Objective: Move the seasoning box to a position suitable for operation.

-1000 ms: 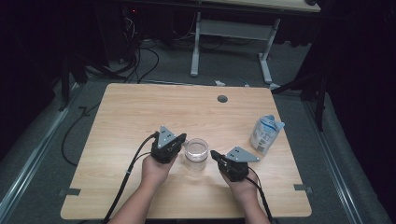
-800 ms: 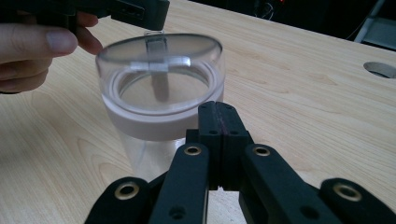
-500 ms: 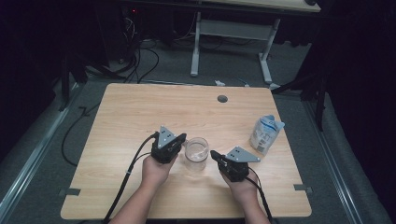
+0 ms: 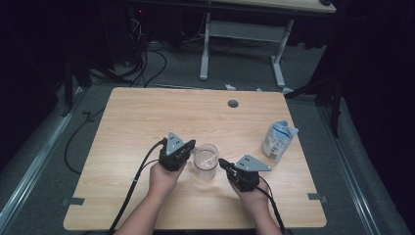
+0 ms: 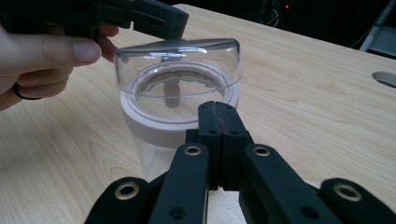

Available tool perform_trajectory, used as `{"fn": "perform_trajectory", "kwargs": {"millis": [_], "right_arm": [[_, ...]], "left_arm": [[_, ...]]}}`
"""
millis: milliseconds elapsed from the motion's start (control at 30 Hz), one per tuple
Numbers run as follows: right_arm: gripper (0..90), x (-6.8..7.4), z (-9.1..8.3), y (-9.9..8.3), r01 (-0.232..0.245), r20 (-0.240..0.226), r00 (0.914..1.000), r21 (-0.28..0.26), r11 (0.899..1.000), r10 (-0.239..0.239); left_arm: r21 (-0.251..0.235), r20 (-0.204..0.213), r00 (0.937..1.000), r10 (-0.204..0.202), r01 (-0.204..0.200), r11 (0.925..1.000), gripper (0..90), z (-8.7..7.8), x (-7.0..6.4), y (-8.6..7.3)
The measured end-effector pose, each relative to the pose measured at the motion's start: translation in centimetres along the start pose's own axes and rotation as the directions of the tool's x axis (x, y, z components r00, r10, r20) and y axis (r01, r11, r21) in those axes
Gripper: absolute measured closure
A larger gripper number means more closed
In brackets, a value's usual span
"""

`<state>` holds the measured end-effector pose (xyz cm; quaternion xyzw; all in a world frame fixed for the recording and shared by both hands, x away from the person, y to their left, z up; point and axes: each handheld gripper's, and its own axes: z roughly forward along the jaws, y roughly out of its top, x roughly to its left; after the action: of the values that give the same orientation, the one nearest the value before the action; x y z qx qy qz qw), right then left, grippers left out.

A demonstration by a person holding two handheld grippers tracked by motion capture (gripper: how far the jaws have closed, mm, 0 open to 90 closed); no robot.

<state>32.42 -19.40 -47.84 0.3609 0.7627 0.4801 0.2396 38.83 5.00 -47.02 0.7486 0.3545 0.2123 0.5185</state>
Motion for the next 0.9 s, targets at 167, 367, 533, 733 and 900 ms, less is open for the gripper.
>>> {"fn": "perform_trajectory", "kwargs": {"millis": [167,367,533,733,900], "right_arm": [[90.0,0.4,0.1,0.1,0.007,-0.005,1.0000,0.001,1.000,-0.007],[90.0,0.6,0.0,0.4,0.017,-0.012,0.9998,-0.013,1.000,-0.017],[90.0,0.7,-0.3,0.5,0.015,-0.014,0.9998,-0.023,1.000,-0.016],[90.0,0.6,-0.3,0.6,0.008,-0.013,0.9999,-0.029,1.000,-0.009],[90.0,0.8,-0.2,0.6,0.016,-0.012,0.9998,-0.026,1.000,-0.017]], "left_arm": [[-0.001,0.003,1.0000,-0.002,0.002,1.0000,90.0,0.0,0.0,0.0],[-0.011,-0.012,0.9998,-0.015,0.015,0.9998,90.0,-0.7,0.1,0.2],[-0.015,-0.006,0.9997,-0.025,0.025,0.9996,86.7,-2.4,0.2,-0.8],[0.008,0.012,0.9987,-0.049,0.049,0.9988,84.9,-4.1,-0.4,-3.8],[0.027,0.048,0.9972,-0.057,0.056,0.9981,85.1,-4.4,-1.5,-4.9]]}}
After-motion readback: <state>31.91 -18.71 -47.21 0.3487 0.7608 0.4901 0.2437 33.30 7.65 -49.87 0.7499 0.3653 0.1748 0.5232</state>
